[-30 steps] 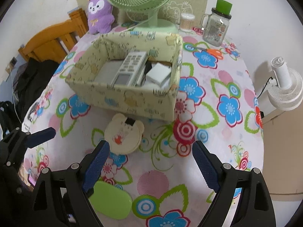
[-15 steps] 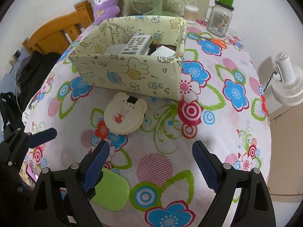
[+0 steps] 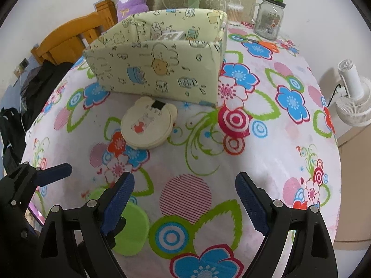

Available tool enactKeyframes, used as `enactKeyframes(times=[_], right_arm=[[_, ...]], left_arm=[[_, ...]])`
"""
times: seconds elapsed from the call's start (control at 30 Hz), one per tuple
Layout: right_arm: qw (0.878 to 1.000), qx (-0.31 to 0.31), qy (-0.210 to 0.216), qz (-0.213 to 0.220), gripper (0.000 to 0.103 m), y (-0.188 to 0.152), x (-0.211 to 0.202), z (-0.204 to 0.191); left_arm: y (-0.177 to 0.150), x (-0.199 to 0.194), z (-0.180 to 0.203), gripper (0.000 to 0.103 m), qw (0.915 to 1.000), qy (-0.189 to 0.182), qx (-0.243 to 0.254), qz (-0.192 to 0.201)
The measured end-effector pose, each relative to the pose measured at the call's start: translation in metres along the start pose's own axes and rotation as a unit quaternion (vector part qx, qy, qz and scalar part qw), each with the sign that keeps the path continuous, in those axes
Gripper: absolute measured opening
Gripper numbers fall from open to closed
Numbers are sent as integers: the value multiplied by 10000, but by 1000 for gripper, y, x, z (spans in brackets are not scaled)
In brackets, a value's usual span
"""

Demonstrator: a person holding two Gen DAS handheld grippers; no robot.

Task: Organize rigid objects
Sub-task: 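Move the left gripper down toward the green rounded pad on the table, then close the left gripper around the green rounded pad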

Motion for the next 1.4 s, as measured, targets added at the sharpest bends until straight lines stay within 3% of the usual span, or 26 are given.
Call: enactKeyframes(times=[0.53,0.97,1.1,1.4], right_arm=[[9997,-75,-190,-124,91,-39,11,13],[9995,-22,-198,-262,91,-46,18,16],[9995,-29,-198,-261,91,-46,19,15],[9997,-29,-163,-199,91,-41,16,10]], left_arm=[[-19,19,13,101,9999,29,35,-104],[-26,25,25,102,9995,312,112,7],[-28,23,27,96,9989,429,92,172],[-21,19,19,95,9987,474,-37,166]])
Point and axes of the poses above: each gripper's, at about its wrist camera, not at the fingertips, and x roughly the way its jaws point, z to its right, y to its top, the point moved 1 cm from there along x, roughly the way its jaws point, and after that the axes turned 5 degrees about -y, right-handed, at the moved point
